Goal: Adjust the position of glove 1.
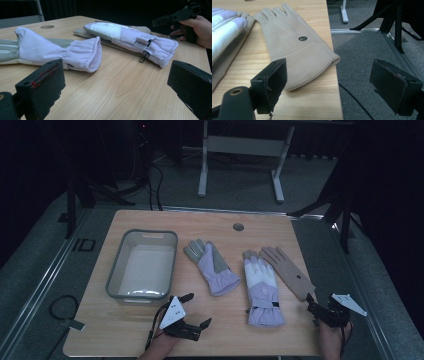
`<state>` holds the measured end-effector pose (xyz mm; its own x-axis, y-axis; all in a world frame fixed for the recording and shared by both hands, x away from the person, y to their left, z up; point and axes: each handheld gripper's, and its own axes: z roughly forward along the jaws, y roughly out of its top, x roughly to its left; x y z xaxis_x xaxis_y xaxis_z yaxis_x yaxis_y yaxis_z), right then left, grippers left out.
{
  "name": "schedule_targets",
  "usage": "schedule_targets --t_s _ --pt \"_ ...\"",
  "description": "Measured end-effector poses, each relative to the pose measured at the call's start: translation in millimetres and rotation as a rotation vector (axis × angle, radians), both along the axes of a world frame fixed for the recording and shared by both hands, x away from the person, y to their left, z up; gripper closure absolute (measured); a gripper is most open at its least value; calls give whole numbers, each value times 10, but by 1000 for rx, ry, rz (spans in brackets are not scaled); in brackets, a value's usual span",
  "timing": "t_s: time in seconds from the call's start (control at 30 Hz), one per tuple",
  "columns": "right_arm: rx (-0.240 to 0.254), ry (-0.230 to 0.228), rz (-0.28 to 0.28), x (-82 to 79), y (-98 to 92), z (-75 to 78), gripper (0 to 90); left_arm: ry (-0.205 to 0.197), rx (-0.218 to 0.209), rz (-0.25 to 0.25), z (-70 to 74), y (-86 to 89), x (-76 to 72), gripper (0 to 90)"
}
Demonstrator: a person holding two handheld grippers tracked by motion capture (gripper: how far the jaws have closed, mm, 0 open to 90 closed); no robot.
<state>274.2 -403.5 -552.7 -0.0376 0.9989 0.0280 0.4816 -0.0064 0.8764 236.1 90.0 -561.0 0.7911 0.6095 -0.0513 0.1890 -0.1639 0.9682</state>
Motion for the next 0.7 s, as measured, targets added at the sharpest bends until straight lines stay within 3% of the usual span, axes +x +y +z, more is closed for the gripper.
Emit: schedule_targets --t_s 0.2,0.43,0.5,0.6,0.7 --pt "-15 23 18 20 25 -3 144 -1 -6 -3 -1 5 -2 12" --pt "-40 19 24 24 46 -1 132 2 -7 -8 -1 6 3 13" --pt "-27 52 43 58 40 34 120 4 -8 -10 -1 6 3 12" --pt "-13 50 73 76 55 136 107 9 -13 -12 -1 14 2 13" --pt "-68 32 71 100 96 255 107 11 -18 -13 -2 18 -4 12"
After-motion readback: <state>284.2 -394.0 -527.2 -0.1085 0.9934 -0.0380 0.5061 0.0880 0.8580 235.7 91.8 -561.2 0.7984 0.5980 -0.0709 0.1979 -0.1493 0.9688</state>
